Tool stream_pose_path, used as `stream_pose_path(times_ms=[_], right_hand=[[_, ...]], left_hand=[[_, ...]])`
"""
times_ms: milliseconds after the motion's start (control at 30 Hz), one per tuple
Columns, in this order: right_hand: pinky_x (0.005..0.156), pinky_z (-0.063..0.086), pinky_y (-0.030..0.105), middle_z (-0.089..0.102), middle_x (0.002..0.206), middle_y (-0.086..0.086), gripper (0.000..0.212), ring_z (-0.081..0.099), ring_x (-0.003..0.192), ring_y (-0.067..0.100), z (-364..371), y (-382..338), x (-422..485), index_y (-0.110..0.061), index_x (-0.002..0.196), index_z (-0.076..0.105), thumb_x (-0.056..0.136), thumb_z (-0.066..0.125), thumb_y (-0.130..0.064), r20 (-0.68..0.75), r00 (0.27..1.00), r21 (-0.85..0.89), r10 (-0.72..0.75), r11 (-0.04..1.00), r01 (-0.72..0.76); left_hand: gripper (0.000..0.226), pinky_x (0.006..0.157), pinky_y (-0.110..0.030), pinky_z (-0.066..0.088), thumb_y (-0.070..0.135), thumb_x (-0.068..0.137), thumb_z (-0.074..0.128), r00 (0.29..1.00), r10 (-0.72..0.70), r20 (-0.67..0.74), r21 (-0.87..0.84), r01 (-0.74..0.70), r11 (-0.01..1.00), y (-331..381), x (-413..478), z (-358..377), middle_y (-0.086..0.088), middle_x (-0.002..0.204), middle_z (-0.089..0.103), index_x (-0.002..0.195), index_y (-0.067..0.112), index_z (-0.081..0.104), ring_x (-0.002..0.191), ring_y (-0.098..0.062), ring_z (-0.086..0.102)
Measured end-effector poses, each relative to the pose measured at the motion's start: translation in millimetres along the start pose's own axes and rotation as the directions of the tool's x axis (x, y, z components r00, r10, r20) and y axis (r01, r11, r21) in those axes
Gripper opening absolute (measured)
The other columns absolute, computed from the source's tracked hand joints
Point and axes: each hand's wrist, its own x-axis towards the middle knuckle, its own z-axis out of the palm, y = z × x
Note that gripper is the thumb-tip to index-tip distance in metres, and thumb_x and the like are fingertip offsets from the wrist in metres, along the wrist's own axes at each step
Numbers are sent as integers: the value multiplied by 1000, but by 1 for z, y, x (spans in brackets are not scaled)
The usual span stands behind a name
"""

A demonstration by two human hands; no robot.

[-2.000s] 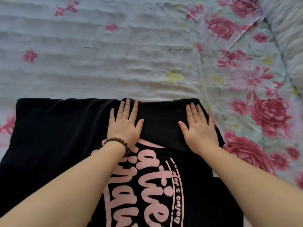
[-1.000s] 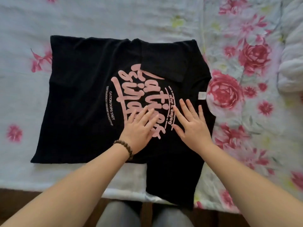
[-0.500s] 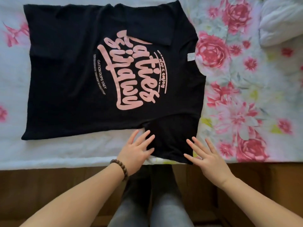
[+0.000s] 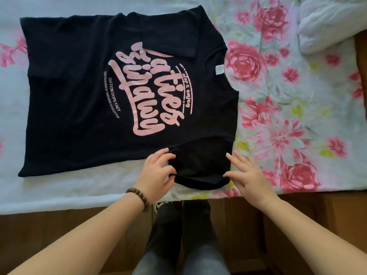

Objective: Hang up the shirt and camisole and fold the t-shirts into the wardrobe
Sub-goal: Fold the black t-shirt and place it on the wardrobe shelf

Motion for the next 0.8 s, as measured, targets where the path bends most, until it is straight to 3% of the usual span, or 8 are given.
stream_pose_path(times_ms=[133, 233, 333, 467, 600, 700, 800], right_hand=[[116, 21, 39, 38, 148, 0, 18, 17, 142, 12, -45, 1, 49, -16, 99, 74, 90, 62, -9, -36, 993, 216, 115, 971, -105], [117, 19, 37, 40, 148, 4, 17, 18, 145, 18, -79, 5, 100, -10, 100, 74, 90, 61, -7, -13, 992, 225, 129, 967, -123], [115, 16, 31, 37, 150, 3, 16, 12, 147, 18, -103, 12, 154, -10, 100, 72, 91, 60, -10, 49, 989, 177, 139, 973, -145], [117, 9, 32, 31, 154, 2, 17, 3, 147, 18, -114, 24, 220, -12, 103, 71, 92, 58, -13, 93, 986, 118, 135, 982, -146], [119, 10, 39, 26, 156, 3, 21, -3, 148, 20, -106, 34, 257, -18, 109, 71, 93, 57, -21, 113, 984, 17, 134, 990, -137], [119, 4, 45, 20, 158, 3, 28, -6, 147, 21, -96, 39, 262, -20, 111, 70, 92, 58, -36, 111, 981, -8, 159, 987, -159], [119, 4, 47, 21, 158, 3, 26, -5, 147, 21, -88, 41, 261, -18, 100, 71, 87, 65, -39, 53, 985, -16, 163, 987, -163]], left_hand=[[6, 112, -49, 23, 18, 79, 73, 986, -162, 43, -172, 167, 971, -8, 37, -42, 3, 131, 56, 77, 24, 74, 140, -24, 28], [10, 117, -44, 11, 21, 84, 68, 972, -201, 125, -198, 223, 954, -17, 77, -70, 13, 140, 47, 82, 28, 74, 144, -17, 15], [20, 119, -44, 10, 19, 88, 63, 954, -224, 197, -227, 267, 937, -30, 118, -90, 14, 147, 40, 83, 37, 71, 146, -16, 6], [17, 117, -47, 2, 20, 90, 60, 947, -247, 207, -114, 274, 955, -49, 169, -102, 14, 152, 32, 86, 33, 70, 147, -19, -5], [13, 116, -50, -2, 30, 91, 59, 958, -273, 91, 63, 268, 961, -62, 192, -87, 11, 155, 25, 97, 34, 69, 147, -22, -6], [6, 116, -52, -3, 38, 89, 59, 956, -293, 18, 59, 292, 955, -65, 189, -74, 8, 157, 20, 90, 36, 65, 147, -21, -10], [18, 116, -51, -7, 51, 83, 62, 947, -320, 36, 38, 318, 947, -65, 180, -67, 8, 157, 19, 82, 34, 67, 147, -19, -13]])
